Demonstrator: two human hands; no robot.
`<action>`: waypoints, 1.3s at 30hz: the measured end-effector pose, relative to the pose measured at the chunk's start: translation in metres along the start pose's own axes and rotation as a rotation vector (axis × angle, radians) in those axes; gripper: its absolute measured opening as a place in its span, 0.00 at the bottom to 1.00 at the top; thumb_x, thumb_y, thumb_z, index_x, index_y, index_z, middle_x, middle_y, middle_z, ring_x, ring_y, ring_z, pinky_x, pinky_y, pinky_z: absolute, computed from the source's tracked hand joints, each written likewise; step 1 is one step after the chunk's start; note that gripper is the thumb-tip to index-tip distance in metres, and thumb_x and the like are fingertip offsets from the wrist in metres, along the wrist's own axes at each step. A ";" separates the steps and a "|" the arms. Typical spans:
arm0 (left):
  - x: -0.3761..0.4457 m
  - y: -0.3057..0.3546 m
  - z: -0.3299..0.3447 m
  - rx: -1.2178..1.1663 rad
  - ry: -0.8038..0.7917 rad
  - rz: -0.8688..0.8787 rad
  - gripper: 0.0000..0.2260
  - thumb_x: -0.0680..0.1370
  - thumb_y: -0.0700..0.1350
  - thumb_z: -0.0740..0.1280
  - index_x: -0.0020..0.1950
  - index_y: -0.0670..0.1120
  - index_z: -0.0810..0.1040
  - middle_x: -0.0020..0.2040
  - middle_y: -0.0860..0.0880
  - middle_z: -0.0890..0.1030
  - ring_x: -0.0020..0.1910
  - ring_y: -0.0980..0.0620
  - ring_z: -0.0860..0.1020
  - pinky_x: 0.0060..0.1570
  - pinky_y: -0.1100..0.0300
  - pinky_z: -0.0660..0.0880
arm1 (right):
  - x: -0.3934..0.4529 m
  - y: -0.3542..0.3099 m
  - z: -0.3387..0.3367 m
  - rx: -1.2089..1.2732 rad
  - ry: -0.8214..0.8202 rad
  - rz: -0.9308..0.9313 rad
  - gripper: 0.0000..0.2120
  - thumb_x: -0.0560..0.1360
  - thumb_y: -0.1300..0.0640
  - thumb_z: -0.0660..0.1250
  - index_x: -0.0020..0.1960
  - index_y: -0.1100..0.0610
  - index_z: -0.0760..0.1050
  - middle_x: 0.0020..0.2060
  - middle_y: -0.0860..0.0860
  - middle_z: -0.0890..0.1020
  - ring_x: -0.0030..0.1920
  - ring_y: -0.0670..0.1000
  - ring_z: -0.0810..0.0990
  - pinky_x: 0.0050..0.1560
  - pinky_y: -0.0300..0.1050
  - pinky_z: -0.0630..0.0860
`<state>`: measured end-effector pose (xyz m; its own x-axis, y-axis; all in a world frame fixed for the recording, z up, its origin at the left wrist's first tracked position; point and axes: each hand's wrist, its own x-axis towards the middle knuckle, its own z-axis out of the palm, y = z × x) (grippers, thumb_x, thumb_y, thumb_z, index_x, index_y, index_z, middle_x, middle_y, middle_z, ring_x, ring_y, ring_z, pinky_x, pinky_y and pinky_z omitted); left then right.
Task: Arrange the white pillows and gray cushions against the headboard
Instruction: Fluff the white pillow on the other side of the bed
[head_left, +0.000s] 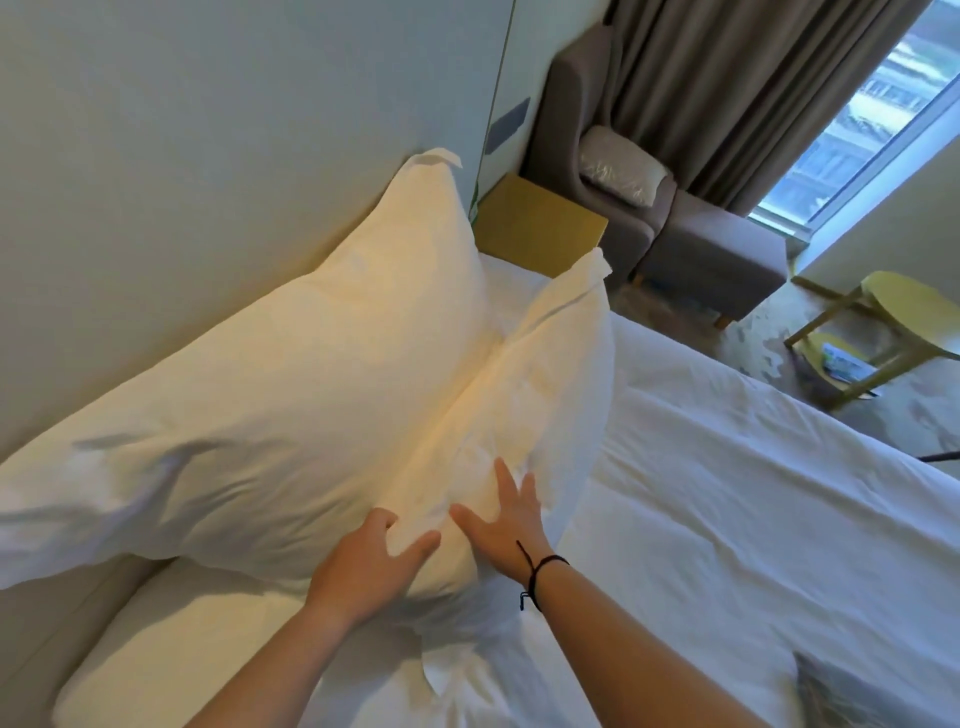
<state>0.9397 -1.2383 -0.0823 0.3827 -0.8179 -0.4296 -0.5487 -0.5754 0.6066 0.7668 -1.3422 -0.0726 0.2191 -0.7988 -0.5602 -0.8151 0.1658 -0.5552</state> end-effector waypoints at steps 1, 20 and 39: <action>-0.002 -0.003 -0.002 -0.070 0.001 0.000 0.33 0.64 0.79 0.58 0.51 0.53 0.74 0.43 0.55 0.79 0.46 0.51 0.79 0.40 0.54 0.71 | -0.002 0.000 -0.002 0.012 -0.006 0.000 0.49 0.66 0.28 0.65 0.77 0.38 0.42 0.78 0.52 0.37 0.78 0.58 0.44 0.74 0.61 0.55; 0.002 -0.051 -0.058 0.268 0.228 0.095 0.21 0.80 0.62 0.53 0.33 0.50 0.70 0.30 0.54 0.73 0.31 0.49 0.72 0.30 0.57 0.66 | -0.038 -0.013 0.016 0.027 -0.055 -0.009 0.45 0.71 0.38 0.69 0.77 0.39 0.43 0.78 0.50 0.41 0.77 0.54 0.50 0.71 0.54 0.59; -0.104 0.111 0.135 0.322 -0.308 0.553 0.07 0.77 0.52 0.67 0.54 0.55 0.75 0.48 0.56 0.76 0.49 0.52 0.76 0.50 0.55 0.73 | -0.179 0.251 -0.074 0.404 0.203 0.299 0.34 0.75 0.43 0.69 0.76 0.48 0.59 0.74 0.51 0.66 0.71 0.53 0.67 0.67 0.50 0.69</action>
<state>0.7382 -1.2165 -0.0606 -0.2168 -0.9242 -0.3143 -0.8125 -0.0076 0.5829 0.4834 -1.2010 -0.0661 -0.1310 -0.7719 -0.6221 -0.5462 0.5799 -0.6045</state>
